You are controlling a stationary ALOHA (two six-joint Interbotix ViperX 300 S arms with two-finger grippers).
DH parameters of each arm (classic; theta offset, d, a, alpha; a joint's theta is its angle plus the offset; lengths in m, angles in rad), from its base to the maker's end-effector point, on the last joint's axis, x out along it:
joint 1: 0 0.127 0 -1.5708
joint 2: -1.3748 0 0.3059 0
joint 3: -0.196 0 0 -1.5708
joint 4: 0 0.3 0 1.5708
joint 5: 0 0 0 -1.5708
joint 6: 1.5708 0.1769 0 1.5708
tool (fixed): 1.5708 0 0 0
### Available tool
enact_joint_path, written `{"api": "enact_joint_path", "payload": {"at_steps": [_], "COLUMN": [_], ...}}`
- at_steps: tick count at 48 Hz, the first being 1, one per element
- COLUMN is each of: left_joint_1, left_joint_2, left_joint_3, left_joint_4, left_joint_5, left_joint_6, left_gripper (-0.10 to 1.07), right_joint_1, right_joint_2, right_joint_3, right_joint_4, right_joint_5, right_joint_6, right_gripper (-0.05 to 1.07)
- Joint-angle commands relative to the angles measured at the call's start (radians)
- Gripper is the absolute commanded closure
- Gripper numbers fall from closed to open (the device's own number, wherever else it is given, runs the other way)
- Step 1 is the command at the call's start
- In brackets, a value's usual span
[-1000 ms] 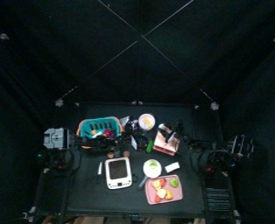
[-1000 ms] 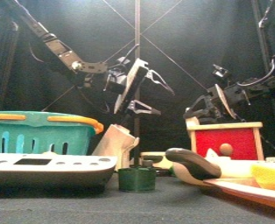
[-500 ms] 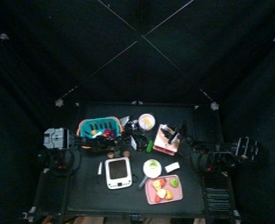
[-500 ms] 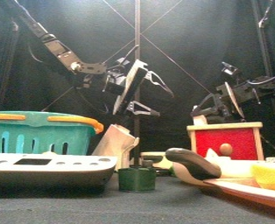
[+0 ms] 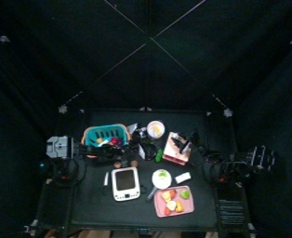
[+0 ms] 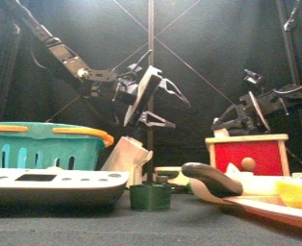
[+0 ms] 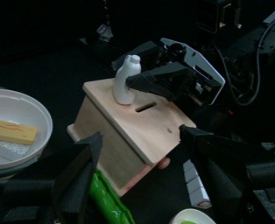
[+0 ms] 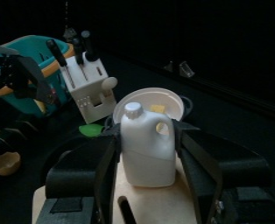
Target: Set detergent on top of drawer
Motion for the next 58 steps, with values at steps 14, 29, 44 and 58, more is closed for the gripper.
{"api": "enact_joint_path", "payload": {"at_steps": [14,29,44,58], "left_joint_1": [0.0,0.002,0.002,0.002], "left_joint_2": [-0.029,-0.031,-0.031,-0.031], "left_joint_3": [-0.006,-0.006,-0.006,-0.006], "left_joint_4": [0.003,0.002,0.003,0.002], "left_joint_5": [-0.009,-0.009,-0.009,-0.009], "left_joint_6": [0.002,0.002,0.002,0.002], "left_gripper": [-0.04,-0.04,-0.04,-0.04], "right_joint_1": [0.002,0.008,0.008,0.008], "right_joint_2": [-0.008,-0.008,-0.018,-0.021], "right_joint_3": [-0.005,-0.006,-0.025,-0.034], "right_joint_4": [0.003,0.002,-0.003,-0.014], "right_joint_5": [0.018,0.041,0.072,0.091], "right_joint_6": [0.005,0.002,-0.003,-0.003], "right_gripper": [0.17,0.07,0.06,0.06]}}
